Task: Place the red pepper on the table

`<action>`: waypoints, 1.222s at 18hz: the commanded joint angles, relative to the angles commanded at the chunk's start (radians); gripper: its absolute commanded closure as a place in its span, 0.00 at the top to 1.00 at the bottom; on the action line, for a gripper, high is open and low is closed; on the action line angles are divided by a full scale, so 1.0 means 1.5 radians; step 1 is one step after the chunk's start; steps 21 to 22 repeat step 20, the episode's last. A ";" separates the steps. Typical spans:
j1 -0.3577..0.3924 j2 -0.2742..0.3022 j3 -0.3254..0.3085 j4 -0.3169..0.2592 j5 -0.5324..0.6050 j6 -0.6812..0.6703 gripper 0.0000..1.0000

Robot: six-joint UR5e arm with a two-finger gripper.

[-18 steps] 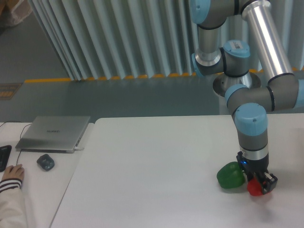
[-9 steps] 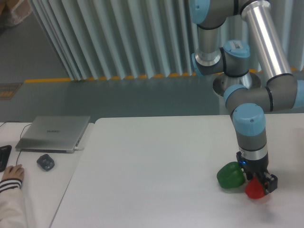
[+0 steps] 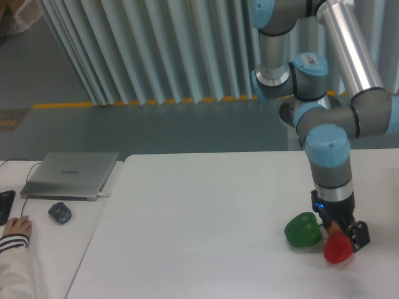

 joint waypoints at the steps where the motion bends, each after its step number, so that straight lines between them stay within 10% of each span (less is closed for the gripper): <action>1: 0.000 0.003 0.000 -0.001 0.001 0.010 1.00; 12: 0.030 0.099 -0.002 -0.174 0.001 0.332 1.00; 22: 0.027 0.103 -0.017 -0.187 -0.017 0.309 1.00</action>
